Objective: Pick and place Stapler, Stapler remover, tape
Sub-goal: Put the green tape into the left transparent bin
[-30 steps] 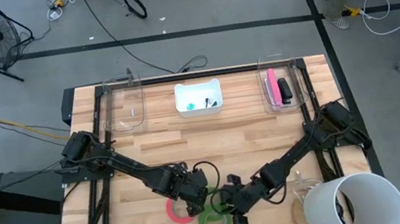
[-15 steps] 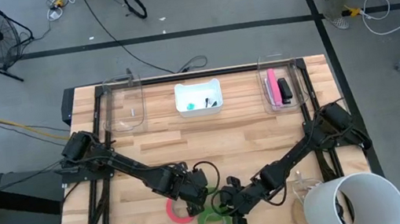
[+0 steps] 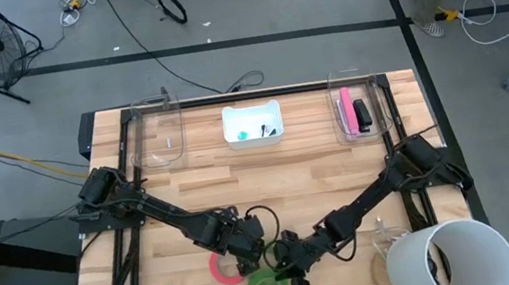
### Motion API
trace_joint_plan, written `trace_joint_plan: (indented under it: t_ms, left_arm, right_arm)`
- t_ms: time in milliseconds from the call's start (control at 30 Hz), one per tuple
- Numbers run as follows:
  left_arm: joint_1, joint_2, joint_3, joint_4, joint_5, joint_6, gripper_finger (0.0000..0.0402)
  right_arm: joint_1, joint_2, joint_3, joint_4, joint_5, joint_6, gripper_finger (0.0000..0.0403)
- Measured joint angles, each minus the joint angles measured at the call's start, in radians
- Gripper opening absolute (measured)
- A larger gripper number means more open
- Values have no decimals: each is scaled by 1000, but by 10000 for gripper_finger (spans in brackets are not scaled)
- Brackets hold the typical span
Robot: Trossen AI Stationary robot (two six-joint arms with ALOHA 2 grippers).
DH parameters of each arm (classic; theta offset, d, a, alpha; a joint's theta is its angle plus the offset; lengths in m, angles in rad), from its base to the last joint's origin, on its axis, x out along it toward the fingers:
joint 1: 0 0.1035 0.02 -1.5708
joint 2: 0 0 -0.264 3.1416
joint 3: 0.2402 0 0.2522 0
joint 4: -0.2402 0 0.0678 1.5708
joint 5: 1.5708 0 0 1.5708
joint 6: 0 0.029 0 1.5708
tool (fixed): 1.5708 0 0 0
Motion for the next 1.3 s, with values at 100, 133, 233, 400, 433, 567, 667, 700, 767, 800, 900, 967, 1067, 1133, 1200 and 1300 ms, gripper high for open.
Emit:
trace_joint_plan:
  t_ms: [100, 133, 233, 400, 433, 567, 667, 700, 767, 800, 900, 967, 1067, 1133, 1200, 1300]
  left_arm:
    - [0, 0, 0, -1, 0, 0, 192]
    - [0, 0, 0, -1, 0, 0, 192]
    - [0, 0, 0, 0, 0, 0, 192]
    - [0, -1, 0, 0, 3, 0, 192]
    - [0, -1, 0, 0, 3, 0, 192]
    - [1, -1, 0, -1, 3, 0, 192]
    - [0, -1, 0, -1, 3, 0, 192]
    - [0, -1, 0, -2, 3, 0, 192]
    - [0, -1, 0, -7, 3, 0, 192]
    - [0, -1, 0, -9, 3, 0, 192]
    - [1, -1, 0, -6, 3, 0, 192]
    - [0, -1, 0, -5, 3, 0, 192]
    - [0, -1, 0, -7, 3, 0, 193]
    - [0, -1, 0, -11, 3, 0, 192]
    - [0, -1, 0, -20, 3, 0, 193]
    - [2, -1, 0, -24, 1, 13, 193]
  right_arm:
    - [-7, -11, 0, -9, -15, -15, 18]
    - [-10, -16, 0, -12, -22, -17, 14]
    - [-16, -51, -3, -71, -19, -36, 3]
    - [-16, -143, -6, -196, 67, -66, 1]
    - [-16, -162, -5, -232, 85, -66, 1]
    - [-15, -203, -7, -265, 116, -63, 1]
    - [3, -213, -5, -140, 51, -91, 6]
    - [15, -208, -5, -112, 24, -109, 7]
    - [36, -194, -5, -83, 2, -134, 7]
    - [45, -189, -5, -89, 9, -135, 7]
    - [63, -175, -5, -71, 46, -170, 4]
    - [70, -173, -5, -29, 36, -184, 4]
    - [77, -161, -3, 87, -13, -203, 4]
    - [79, -161, 9, 102, -19, -137, 3]
    - [92, -161, 86, -102, 90, -140, 1]
    - [133, -135, 291, -549, 307, -120, 1]
